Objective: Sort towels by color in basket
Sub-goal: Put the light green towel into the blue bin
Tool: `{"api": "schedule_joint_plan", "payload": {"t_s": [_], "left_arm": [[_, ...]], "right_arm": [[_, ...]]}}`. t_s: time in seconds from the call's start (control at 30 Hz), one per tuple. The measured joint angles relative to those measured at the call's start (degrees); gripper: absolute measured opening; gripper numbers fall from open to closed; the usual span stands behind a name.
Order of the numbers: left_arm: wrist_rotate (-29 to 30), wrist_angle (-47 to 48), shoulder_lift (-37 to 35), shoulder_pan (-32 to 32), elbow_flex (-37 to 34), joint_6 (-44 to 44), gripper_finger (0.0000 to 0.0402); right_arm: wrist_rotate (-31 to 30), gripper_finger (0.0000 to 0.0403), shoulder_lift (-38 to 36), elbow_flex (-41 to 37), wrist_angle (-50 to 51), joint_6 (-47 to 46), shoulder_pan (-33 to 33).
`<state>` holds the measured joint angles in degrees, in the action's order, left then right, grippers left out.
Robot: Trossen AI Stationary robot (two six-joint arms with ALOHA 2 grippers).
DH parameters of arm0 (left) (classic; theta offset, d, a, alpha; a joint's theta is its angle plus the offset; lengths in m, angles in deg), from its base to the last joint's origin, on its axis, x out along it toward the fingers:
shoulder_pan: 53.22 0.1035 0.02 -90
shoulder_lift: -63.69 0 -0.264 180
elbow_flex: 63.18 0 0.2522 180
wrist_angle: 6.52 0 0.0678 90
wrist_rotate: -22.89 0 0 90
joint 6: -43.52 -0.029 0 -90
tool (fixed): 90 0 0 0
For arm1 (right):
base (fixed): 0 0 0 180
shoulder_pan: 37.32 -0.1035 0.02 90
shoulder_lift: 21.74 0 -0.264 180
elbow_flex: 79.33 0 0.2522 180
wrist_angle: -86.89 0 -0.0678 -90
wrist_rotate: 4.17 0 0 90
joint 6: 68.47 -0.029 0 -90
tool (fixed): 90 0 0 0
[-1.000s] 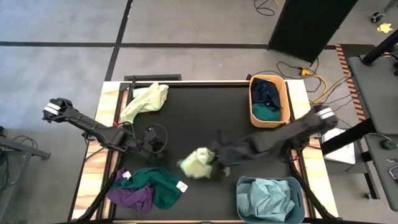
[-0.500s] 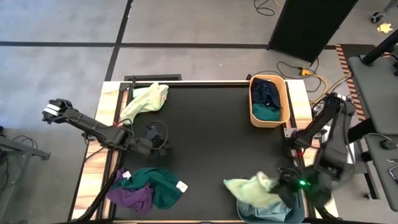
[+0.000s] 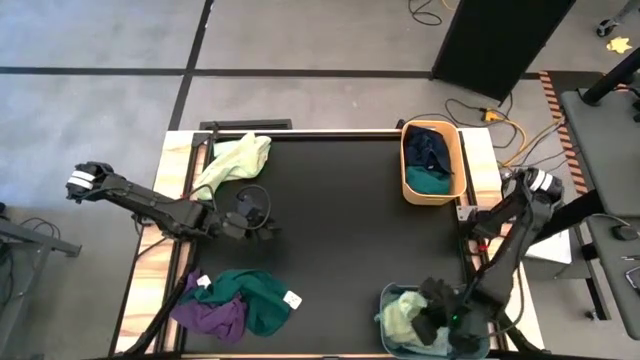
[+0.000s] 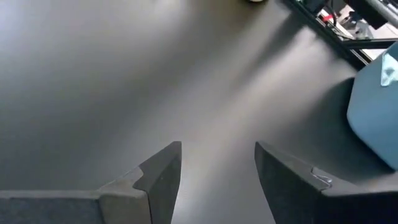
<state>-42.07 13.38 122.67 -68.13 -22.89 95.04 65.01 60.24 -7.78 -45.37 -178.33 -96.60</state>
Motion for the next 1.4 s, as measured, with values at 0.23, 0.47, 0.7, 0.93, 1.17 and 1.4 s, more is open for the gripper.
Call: {"api": "schedule_joint_plan", "payload": {"t_s": [0.23, 0.47, 0.7, 0.93, 1.17, 1.4], "left_arm": [[-9.37, 0.39, 0.0, 3.12, 0.0, -1.36, 0.0189], [-17.45, 6.83, -0.02, 11.19, 0.02, -2.02, 0.0189], [-18.58, 22.3, -0.02, 16.52, 7.41, -13.82, 0.0189], [-11.52, 39.94, 0.0, 25.95, 16.91, -26.14, 0.0189], [-11.37, 43.0, 1.39, 45.57, 18.4, -30.05, 0.0189], [-10.82, 41.54, 12.02, 57.18, 18.91, -38.37, 0.0189]], "right_arm": [[6.17, 0.0028, 8.91, 6.94, 3.9, 15.53, 5.51], [11.22, 0.0084, 16.11, 9.77, 8.72, 29.03, 9.05], [13.0, 0.02, 20.84, 10.66, 7.68, 33.98, 9.41], [13.84, 0.0288, 17.56, 18.19, 16.37, 37.97, 9.31], [13.76, 0.0357, 13.3, 28.76, 26.71, 37.15, 9.19], [11.86, 0.0367, 11.25, 32.25, 27.34, 31.13, 9.44]]}}
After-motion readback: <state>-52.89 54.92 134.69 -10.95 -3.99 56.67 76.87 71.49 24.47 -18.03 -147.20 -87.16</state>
